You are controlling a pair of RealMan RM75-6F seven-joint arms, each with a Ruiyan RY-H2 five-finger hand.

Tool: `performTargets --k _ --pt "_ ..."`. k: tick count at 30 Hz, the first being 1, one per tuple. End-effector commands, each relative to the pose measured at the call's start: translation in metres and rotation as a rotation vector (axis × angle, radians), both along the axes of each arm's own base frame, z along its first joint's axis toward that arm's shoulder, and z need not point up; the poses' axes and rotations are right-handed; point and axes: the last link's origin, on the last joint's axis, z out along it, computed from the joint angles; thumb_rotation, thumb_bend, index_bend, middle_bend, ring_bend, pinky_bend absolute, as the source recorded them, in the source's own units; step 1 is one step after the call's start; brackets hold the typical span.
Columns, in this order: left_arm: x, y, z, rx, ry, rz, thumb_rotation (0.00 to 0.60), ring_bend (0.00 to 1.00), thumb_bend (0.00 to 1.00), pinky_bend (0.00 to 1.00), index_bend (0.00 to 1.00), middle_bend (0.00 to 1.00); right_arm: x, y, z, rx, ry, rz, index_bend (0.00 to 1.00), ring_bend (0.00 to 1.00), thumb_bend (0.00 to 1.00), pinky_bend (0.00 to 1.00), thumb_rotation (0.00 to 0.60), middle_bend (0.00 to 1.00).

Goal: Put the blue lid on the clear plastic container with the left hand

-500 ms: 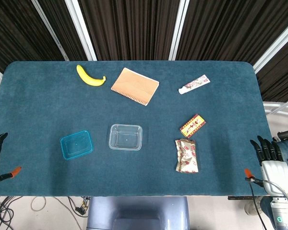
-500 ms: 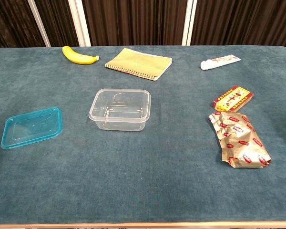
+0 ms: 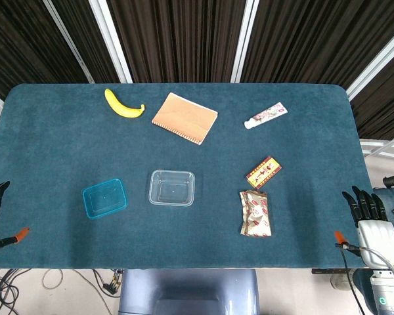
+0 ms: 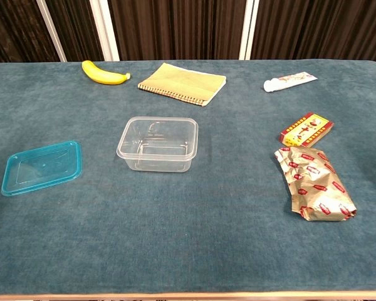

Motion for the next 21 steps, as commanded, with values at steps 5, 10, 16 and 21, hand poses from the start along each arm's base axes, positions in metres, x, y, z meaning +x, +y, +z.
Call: performTargets --k 5,10,16,21 --pt "-0.002 0.002 -0.001 -0.004 -0.005 0.016 0.600 0.00 0.10 0.00 0.03 0.08 0.000 0.001 0.000 -0.003 0.000 0.000 0.10 0.03 0.29 0.00 0.600 0.03" --pt "-0.002 0.005 -0.005 -0.070 -0.068 0.045 0.600 0.00 0.07 0.00 0.00 0.08 0.000 0.002 0.000 -0.005 -0.008 -0.008 0.10 0.04 0.29 0.00 0.600 0.03" --pt "0.009 0.039 -0.001 -0.139 -0.095 0.051 0.600 0.00 0.07 0.00 0.00 0.08 0.000 0.003 0.001 -0.004 -0.018 -0.019 0.10 0.03 0.29 0.00 0.600 0.03" --pt "0.033 0.067 -0.009 -0.291 -0.141 0.064 0.600 0.00 0.07 0.00 0.00 0.07 0.001 0.003 0.001 -0.005 -0.020 -0.022 0.10 0.04 0.29 0.00 0.600 0.03"
